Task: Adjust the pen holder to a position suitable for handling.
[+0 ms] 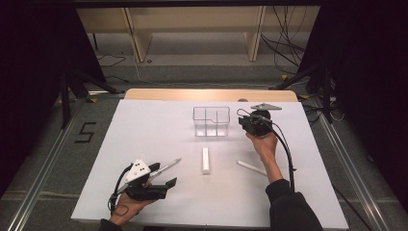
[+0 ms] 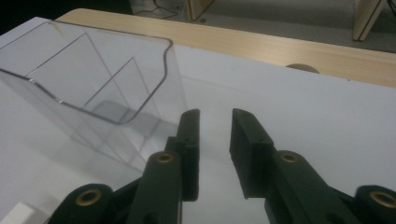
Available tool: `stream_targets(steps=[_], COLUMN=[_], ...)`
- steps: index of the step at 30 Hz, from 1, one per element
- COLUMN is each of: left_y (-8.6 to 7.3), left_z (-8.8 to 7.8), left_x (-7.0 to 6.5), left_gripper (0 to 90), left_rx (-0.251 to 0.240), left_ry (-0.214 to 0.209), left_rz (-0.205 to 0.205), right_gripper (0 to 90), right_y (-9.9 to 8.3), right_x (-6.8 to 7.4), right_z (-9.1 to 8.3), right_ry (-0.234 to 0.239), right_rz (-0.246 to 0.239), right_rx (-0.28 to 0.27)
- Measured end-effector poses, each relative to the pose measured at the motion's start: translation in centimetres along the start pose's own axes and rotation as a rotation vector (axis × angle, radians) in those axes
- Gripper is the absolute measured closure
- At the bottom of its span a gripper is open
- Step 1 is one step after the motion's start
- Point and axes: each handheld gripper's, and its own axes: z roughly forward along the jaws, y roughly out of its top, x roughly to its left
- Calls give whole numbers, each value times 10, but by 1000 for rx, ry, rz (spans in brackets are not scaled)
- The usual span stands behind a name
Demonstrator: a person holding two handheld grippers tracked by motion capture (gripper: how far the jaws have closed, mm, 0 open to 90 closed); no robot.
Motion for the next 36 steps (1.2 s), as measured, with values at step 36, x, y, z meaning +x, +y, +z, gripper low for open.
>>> stream_targets(steps=[36], left_y=[-1], left_z=[-2], left_x=[13], left_gripper=[156], left_rx=[25], left_ry=[51], left_rz=[-45], right_gripper=[368], right_y=[-60], right_x=[32], right_z=[-99], right_ry=[287], right_rz=[-40], right_rx=[-82])
